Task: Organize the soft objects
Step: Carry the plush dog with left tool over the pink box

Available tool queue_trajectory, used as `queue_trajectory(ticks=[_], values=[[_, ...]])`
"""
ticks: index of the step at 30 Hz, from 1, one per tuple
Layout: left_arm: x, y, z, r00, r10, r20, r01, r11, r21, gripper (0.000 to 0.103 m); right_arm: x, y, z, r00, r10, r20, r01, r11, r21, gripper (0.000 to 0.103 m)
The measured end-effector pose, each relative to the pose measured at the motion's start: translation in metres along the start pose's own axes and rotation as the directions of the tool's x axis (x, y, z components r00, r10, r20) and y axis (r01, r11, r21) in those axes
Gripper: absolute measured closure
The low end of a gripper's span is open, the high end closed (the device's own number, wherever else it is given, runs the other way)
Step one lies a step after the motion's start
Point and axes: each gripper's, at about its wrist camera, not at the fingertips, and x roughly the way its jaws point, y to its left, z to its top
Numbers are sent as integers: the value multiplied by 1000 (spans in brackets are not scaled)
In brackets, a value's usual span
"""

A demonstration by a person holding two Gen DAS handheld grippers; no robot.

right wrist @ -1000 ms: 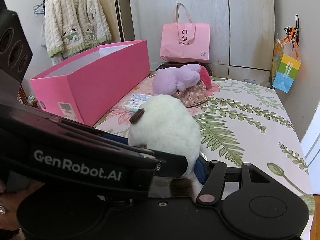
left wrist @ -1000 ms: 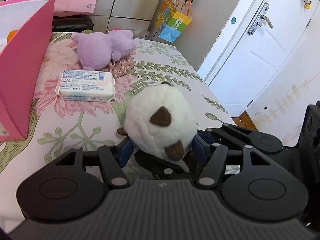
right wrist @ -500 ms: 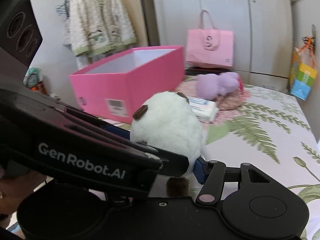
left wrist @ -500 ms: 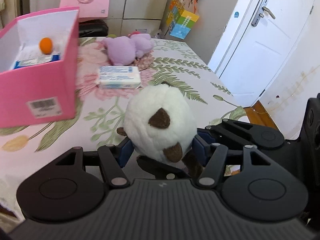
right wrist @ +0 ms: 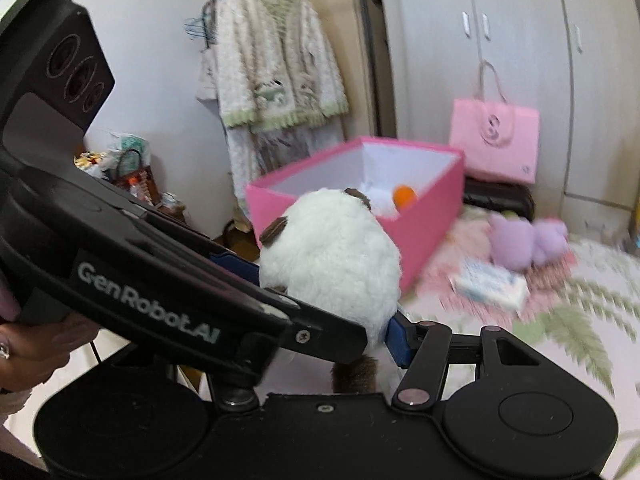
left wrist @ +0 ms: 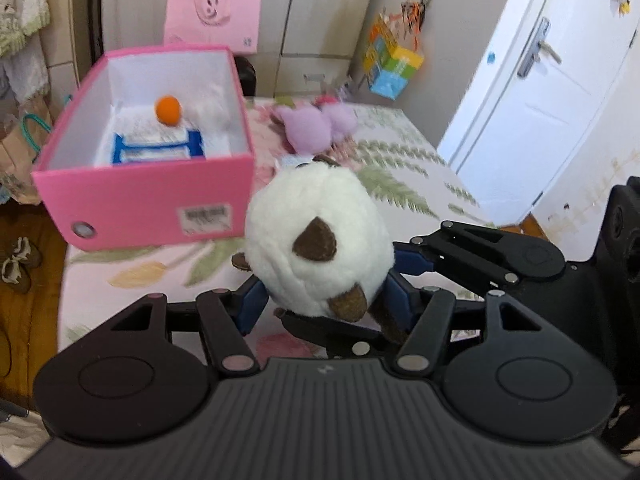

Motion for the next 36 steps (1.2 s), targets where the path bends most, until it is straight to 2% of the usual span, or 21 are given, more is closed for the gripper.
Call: queue_trajectory(ticks=[11,15,20,27,29,30,33,34,36], values=[[-28,49,49,988,16,153,-13,1000,-22,44,38,-7,70,994,99,47,-101,993,53,38],[-19,68,66,966,-1,257,0,1000,6,44,57,-12,91,994,80,70,-84,995,49,38],[2,98,92,950,14,312,-2,999,-41,45,92,-39,112,985,151,81,-159,983,95,38],[44,139,135,961,22,275,16,990,-137,45,149,-76,146,980,201,12,-201,975,90,38],[54,148,144,962,49,269,-9,989,-149,44,167,-88,156,969,245,-24,-242,966,91,37],[57,152,146,962,60,267,-19,988,-152,45,174,-94,160,957,289,-27,-286,954,87,36],[71,166,153,970,50,239,-5,982,-187,45,191,-111,165,931,362,-44,-356,928,107,35],[73,170,154,971,51,233,-6,982,-191,45,197,-114,166,927,372,-56,-364,924,117,35],[80,177,154,975,61,213,-17,979,-203,45,207,-114,165,934,350,-75,-341,934,103,39]])
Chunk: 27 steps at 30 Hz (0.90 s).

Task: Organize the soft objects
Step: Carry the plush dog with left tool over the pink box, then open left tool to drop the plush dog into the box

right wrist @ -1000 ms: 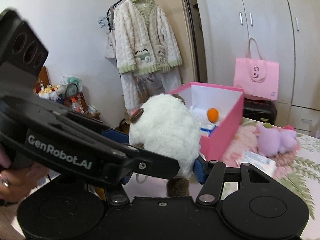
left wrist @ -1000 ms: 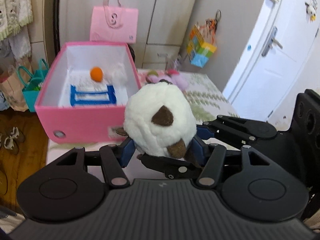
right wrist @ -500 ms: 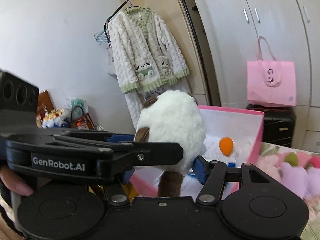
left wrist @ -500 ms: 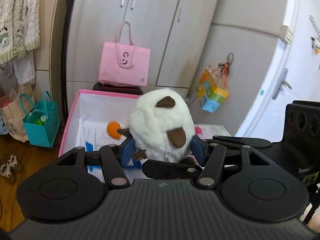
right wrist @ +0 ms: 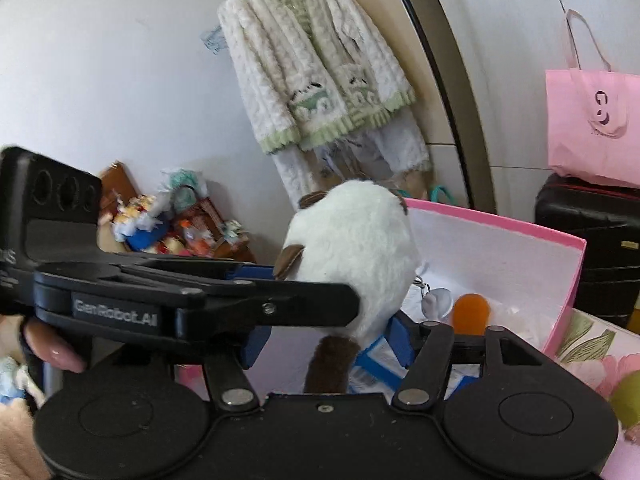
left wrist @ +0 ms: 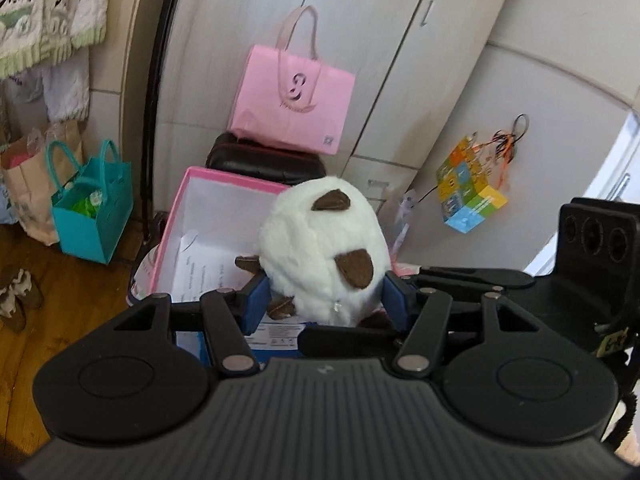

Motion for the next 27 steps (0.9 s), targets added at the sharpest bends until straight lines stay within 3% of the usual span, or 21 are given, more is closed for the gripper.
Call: queue_trajectory(ticks=[4,12,16,20,27], values=[[13,11,-2,1000,17,-26,-18,1000,-17,45,18,0,3,996,-70,-56,67,996,-61,45],[31,16,1,992,111,-52,-111,994,-5,45,45,-3,17,975,-171,-140,151,978,-147,44],[15,6,-4,978,203,50,-206,975,80,45,36,-5,12,967,-225,-117,211,970,-116,44],[-7,2,-12,984,170,61,-176,979,103,44,8,5,0,980,-189,-54,184,980,-79,44],[-50,-21,-30,992,115,56,-124,973,196,43,-39,39,-17,979,-202,-32,197,973,-117,43]])
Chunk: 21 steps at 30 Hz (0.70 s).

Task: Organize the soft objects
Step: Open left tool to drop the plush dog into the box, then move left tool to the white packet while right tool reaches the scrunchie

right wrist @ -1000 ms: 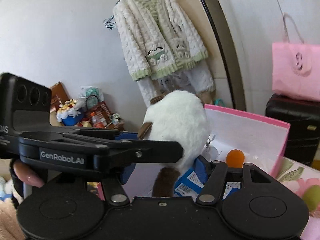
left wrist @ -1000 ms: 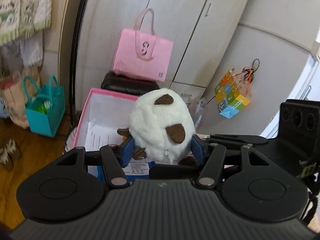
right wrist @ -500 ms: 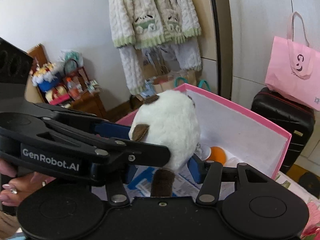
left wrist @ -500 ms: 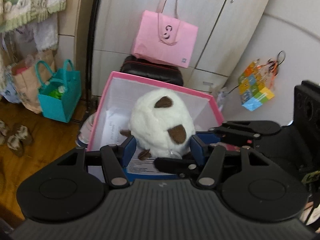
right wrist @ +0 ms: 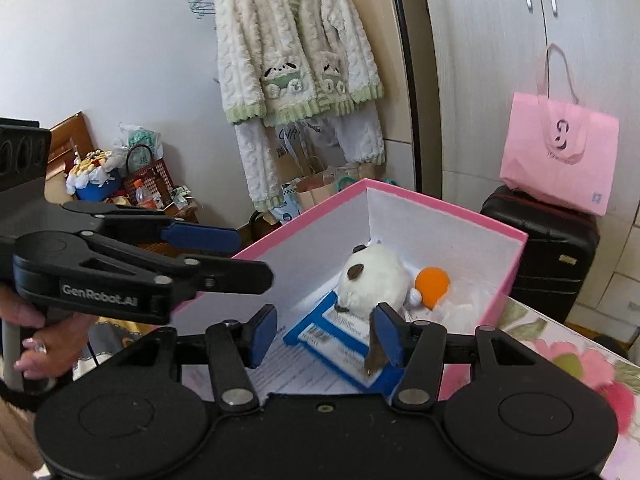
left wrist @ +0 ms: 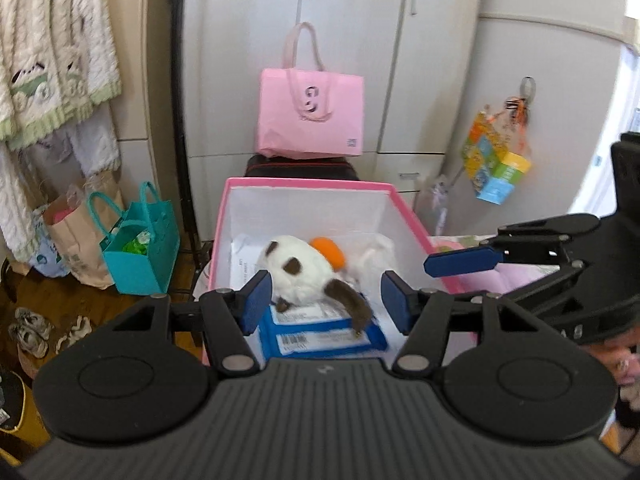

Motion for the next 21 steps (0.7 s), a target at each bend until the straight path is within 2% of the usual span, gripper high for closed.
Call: queue_trajectory(ticks=[12,21], values=[[-79,-53,-20,998,-63,22,59,984,166,41,-90,21,-27,999,-49,7,48,998,45,41],[-107,-86,-46,989,-145,-39,150,963,226,38,-154,24,-77,991,-128,38,125,989,80,38]])
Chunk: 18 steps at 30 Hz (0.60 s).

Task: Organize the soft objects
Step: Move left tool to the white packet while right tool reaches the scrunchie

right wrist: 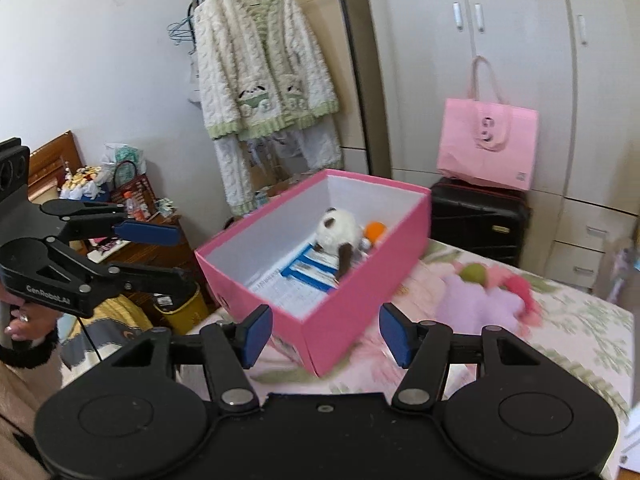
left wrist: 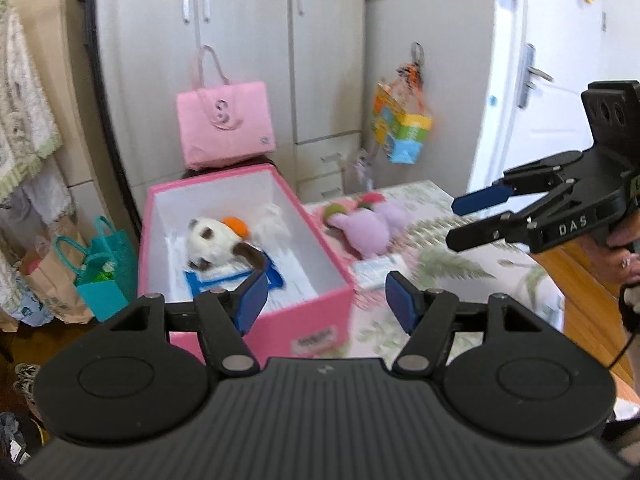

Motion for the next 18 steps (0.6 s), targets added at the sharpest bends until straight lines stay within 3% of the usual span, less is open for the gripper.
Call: queue_trajectory(ticks=[6,18], values=[[11,-30,-11,997,-59,-48,61,997,36,38,-27,-18,-32,998,-69,9,69,997,35,38],[56,-79,-19,981,-145,-127,154,986,61,37,-42,-63,-70,993,-116,16,114,987,115,36]])
